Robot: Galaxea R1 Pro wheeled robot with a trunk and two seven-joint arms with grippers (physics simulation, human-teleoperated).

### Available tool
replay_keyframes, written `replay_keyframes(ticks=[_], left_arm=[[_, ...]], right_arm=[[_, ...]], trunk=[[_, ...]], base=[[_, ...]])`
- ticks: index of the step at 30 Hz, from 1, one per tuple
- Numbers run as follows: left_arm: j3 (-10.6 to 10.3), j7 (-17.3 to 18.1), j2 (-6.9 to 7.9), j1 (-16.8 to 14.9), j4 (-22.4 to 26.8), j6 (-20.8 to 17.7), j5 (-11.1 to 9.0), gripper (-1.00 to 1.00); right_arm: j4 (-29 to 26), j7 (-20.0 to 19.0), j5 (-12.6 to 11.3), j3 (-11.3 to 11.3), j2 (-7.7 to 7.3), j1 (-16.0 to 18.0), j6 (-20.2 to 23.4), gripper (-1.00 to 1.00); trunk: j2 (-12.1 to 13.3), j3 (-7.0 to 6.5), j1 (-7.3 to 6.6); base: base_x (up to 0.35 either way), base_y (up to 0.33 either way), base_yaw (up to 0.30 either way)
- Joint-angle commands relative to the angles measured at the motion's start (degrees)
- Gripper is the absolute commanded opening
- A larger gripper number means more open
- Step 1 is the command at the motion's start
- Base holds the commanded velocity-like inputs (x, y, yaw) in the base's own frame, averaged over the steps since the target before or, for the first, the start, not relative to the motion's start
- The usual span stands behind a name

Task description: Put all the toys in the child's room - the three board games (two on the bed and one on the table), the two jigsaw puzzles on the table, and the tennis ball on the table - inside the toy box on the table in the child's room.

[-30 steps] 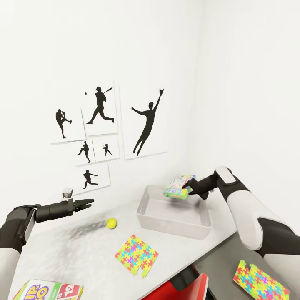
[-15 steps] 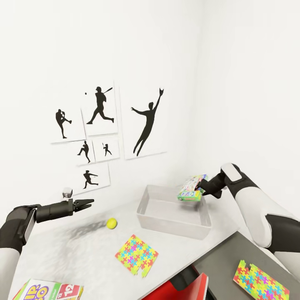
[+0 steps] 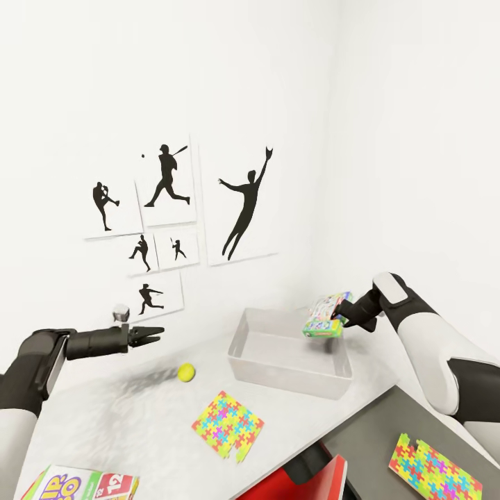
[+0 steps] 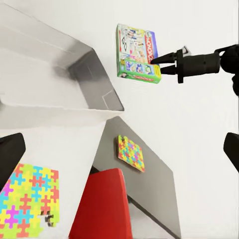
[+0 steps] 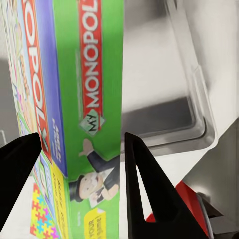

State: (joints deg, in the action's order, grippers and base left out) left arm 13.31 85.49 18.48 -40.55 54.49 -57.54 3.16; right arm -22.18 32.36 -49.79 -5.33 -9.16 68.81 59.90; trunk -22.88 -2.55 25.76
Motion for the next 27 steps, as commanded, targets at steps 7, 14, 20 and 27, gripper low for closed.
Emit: replay_keyframes(ticks=[7,14,20,27], left_arm=[[-0.62,1.05,0.04,-1.44,0.52,-2.33,0.4,1.0],[-0.6,0.68,0.43,-7.31,-7.64,-2.46,0.74,1.0],[-0.52,0.26,1.64,-10.74,-11.6,-2.46,0.8,1.0],[-0.48,0.21,2.57,-10.95,-11.77,-2.44,0.8,1.0]], right_arm=[[-0.09,0.6,-0.57,0.04,0.04,-0.06,0.1,-1.0],[-0.13,0.6,-0.57,0.01,0.19,-0.16,0.1,-1.0],[-0.09,0.6,-0.6,0.02,0.37,-0.19,0.1,-1.0],[-0.14,0.6,-0.58,-0.02,0.72,-0.26,0.1,-1.0]], trunk=[[-0.04,0.03,0.02],[-0.04,0.09,0.02],[-0.04,0.28,0.02],[-0.04,0.65,0.02]], base=[[0.0,0.0,0.0],[0.0,0.0,0.0],[0.0,0.0,0.0],[0.0,0.0,0.0]])
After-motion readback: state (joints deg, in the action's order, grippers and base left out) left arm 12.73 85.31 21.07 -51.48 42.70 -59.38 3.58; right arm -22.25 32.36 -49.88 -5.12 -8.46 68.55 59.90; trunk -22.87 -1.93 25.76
